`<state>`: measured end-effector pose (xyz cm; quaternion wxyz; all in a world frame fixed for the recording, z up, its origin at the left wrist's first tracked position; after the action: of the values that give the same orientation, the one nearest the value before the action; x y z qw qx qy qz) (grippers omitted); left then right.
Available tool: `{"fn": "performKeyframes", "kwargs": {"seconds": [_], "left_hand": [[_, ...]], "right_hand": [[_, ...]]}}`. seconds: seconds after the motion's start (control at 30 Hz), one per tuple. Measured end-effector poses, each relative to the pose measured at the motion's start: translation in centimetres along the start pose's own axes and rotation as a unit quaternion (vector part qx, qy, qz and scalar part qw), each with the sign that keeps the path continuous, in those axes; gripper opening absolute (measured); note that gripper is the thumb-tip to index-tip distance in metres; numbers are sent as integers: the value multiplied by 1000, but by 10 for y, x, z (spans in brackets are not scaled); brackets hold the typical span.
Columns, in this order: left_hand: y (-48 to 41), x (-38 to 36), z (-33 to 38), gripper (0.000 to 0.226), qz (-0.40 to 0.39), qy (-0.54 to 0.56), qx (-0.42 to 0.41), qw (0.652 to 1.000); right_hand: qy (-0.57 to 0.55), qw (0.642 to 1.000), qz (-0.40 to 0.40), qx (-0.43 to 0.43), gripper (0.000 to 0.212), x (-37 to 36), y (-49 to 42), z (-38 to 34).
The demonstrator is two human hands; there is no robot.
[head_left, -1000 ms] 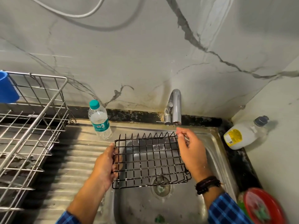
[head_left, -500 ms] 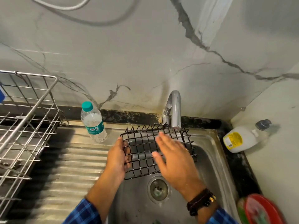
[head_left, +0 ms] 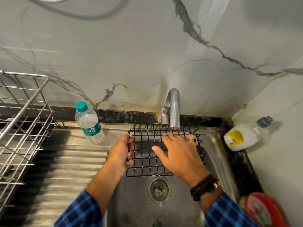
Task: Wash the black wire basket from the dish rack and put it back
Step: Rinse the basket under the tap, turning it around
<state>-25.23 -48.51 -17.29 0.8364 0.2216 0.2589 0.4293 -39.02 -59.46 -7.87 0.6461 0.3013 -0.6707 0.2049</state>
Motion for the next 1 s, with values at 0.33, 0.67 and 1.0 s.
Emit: {"fn": "performKeyframes", "kwargs": {"seconds": [0.33,0.67,1.0], "left_hand": [[14,32,3,40,41,40,-4,998],[16,16,5,38,51,39,-25,998],[14,31,-30,48,14,81,100,992]], "right_hand": [[-127,987,99,28,32,15,15,13],[-39,995,30,82,62,-18,36,-27],[-538,801,-77,-250,51,-51,59,77]]}}
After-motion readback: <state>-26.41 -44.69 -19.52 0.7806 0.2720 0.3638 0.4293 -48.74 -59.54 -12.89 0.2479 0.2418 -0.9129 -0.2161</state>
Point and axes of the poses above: each hand's wrist, its own y-axis away from the middle knuckle, its own x-axis out of the back of the hand, z = x × y, the point moved 7 cm from there along -y, towards the middle knuckle, and after that the axes turned 10 degrees about -x, right-handed, at the moved point
